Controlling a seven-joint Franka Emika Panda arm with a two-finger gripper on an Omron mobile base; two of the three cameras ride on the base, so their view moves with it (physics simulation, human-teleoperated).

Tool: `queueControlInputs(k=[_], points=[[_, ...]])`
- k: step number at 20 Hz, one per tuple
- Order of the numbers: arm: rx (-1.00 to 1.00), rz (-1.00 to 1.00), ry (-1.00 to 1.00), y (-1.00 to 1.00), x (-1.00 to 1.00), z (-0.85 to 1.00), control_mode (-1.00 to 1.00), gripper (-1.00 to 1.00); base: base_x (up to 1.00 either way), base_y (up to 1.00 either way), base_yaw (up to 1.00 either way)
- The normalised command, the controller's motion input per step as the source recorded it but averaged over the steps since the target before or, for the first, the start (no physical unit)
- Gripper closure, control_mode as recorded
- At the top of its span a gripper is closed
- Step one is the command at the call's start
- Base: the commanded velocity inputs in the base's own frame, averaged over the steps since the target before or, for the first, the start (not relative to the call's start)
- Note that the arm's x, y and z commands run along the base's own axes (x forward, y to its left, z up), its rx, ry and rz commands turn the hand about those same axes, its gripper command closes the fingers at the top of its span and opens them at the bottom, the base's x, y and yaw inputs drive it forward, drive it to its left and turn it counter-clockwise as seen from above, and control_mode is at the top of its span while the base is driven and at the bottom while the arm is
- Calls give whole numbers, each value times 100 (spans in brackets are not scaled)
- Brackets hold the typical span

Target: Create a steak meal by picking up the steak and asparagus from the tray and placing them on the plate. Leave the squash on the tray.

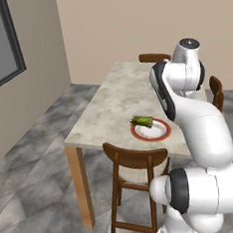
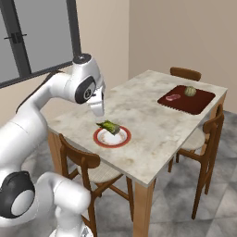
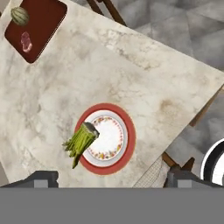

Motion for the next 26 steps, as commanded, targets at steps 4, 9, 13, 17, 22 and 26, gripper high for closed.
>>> queueControlInputs(k=[4,9,13,17,22,26], points=[[-5,5,8,0,-30,-22,-100,-100,0,0,0],[0,0,0,0,1,-12,-100,-100,0,0,0],[0,0,0,0,0,0,100,-100,-42,-15,0],[0,0,0,0,0,0,100,-100,-98,-69,-7],[0,0,0,0,0,0,100,-100,-67,-98,-12],[0,0,0,0,0,0,100,-100,-6,-100,-6]])
